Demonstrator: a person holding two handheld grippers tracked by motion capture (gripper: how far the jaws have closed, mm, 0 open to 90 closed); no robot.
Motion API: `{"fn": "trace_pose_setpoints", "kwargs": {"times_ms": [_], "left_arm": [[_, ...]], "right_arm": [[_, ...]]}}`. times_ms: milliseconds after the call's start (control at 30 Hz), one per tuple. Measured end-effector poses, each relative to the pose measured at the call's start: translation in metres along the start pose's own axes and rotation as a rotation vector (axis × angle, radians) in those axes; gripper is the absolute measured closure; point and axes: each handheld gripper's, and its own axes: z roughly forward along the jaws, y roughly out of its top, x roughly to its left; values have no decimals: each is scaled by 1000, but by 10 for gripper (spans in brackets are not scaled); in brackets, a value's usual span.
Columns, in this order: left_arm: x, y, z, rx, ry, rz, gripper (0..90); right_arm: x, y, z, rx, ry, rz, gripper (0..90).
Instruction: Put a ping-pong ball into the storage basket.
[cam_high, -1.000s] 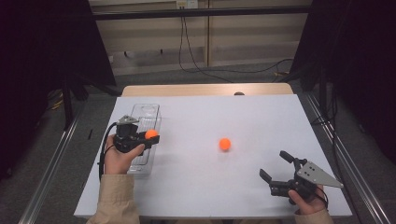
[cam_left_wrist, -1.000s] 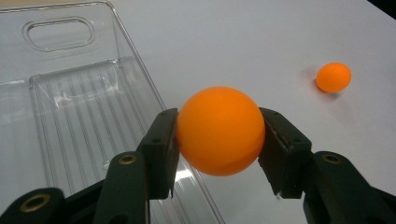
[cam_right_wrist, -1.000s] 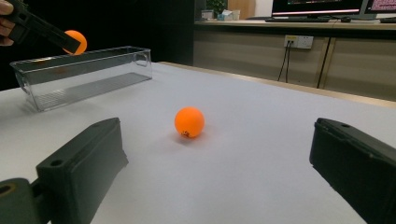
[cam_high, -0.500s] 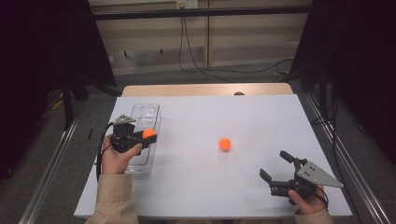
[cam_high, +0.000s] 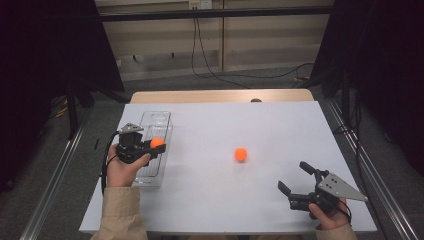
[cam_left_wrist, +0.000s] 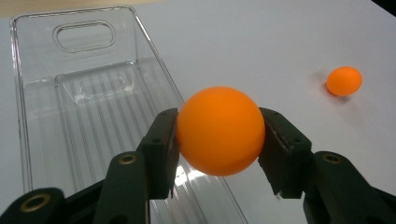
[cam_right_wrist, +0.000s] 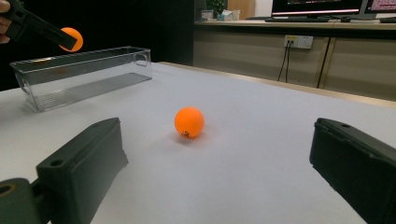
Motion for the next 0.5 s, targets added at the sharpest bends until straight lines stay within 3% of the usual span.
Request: {"fn": "trace_pose_setpoints", "kwargs": {"times_ms": [500], "left_arm": [[4, -3, 1, 8, 31, 0, 508]], "right_arm": [[0, 0, 0, -1, -1, 3, 24]]}}
